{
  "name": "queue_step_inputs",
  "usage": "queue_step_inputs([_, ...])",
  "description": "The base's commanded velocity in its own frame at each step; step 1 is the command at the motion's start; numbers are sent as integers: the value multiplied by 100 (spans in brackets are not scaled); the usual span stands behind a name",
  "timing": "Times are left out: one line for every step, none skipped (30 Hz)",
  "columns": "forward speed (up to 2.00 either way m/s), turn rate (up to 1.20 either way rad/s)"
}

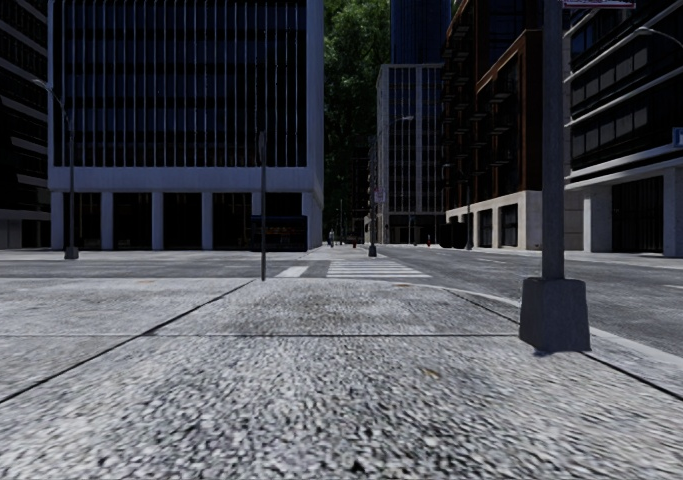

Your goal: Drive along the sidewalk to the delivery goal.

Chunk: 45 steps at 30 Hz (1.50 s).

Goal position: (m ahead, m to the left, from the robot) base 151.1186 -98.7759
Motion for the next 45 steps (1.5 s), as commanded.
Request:
queue_step_inputs([200,0])
queue_step_inputs([200,0])
queue_step_inputs([200,0])
queue_step_inputs([200,0])
queue_step_inputs([200,0])
queue_step_inputs([200,0])
queue_step_inputs([200,0])
queue_step_inputs([200,0])
queue_step_inputs([200,0])
queue_step_inputs([200,0])
queue_step_inputs([200,0])
queue_step_inputs([200,0])
queue_step_inputs([200,0])
queue_step_inputs([200,0])
queue_step_inputs([200,0])
queue_step_inputs([200,0])
queue_step_inputs([200,0])
queue_step_inputs([200,0])
queue_step_inputs([200,0])
queue_step_inputs([200,0])
queue_step_inputs([200,0])
queue_step_inputs([200,0])
queue_step_inputs([200,0])
queue_step_inputs([200,0])
queue_step_inputs([200,0])
queue_step_inputs([200,0])
queue_step_inputs([200,0])
queue_step_inputs([200,0])
queue_step_inputs([200,0])
queue_step_inputs([200,0])
queue_step_inputs([200,0])
queue_step_inputs([200,0])
queue_step_inputs([200,0])
queue_step_inputs([200,0])
queue_step_inputs([200,0])
queue_step_inputs([200,0])
queue_step_inputs([200,0])
queue_step_inputs([200,0])
queue_step_inputs([200,0])
queue_step_inputs([200,0])
queue_step_inputs([200,0])
queue_step_inputs([200,0])
queue_step_inputs([200,0])
queue_step_inputs([200,0])
queue_step_inputs([200,0])
